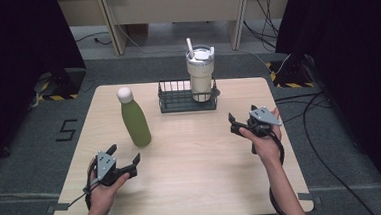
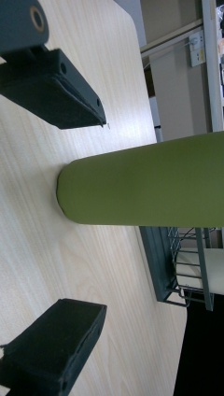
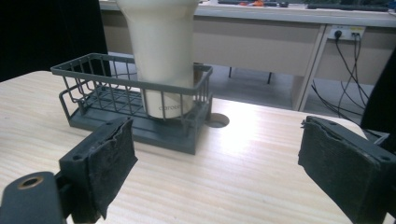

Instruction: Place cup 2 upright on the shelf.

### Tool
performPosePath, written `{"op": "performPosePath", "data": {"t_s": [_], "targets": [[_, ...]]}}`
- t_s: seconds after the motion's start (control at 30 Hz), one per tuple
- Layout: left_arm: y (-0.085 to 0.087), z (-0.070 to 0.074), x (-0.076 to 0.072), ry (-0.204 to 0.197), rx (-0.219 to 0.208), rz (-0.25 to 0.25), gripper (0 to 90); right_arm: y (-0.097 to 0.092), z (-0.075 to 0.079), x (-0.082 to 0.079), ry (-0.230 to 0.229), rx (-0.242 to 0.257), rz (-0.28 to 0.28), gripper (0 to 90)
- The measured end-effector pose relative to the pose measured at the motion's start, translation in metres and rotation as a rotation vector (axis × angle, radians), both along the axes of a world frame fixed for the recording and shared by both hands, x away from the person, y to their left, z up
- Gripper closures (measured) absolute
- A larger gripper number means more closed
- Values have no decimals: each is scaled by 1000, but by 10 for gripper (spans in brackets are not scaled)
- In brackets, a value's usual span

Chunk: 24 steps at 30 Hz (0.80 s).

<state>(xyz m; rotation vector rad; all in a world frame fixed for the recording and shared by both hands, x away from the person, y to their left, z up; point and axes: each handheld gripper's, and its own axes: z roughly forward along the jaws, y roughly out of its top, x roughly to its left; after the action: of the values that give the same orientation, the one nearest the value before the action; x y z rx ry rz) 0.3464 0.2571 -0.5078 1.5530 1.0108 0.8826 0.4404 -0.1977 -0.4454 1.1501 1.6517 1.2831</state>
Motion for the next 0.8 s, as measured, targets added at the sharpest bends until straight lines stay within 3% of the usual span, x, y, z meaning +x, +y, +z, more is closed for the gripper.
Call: {"op": "performPosePath", "data": {"t_s": [0.3,0.43,0.8], "targets": [[1,7,2,-23,-22,-10,54,-5,-11,-19,1,19,-23,114],[0,13,7,-32,-33,-19,15,-4,-8,-23,-7,13,-22,115],[-9,23,39,-48,-42,-29,0,-6,-8,-25,-10,10,-19,115]]}}
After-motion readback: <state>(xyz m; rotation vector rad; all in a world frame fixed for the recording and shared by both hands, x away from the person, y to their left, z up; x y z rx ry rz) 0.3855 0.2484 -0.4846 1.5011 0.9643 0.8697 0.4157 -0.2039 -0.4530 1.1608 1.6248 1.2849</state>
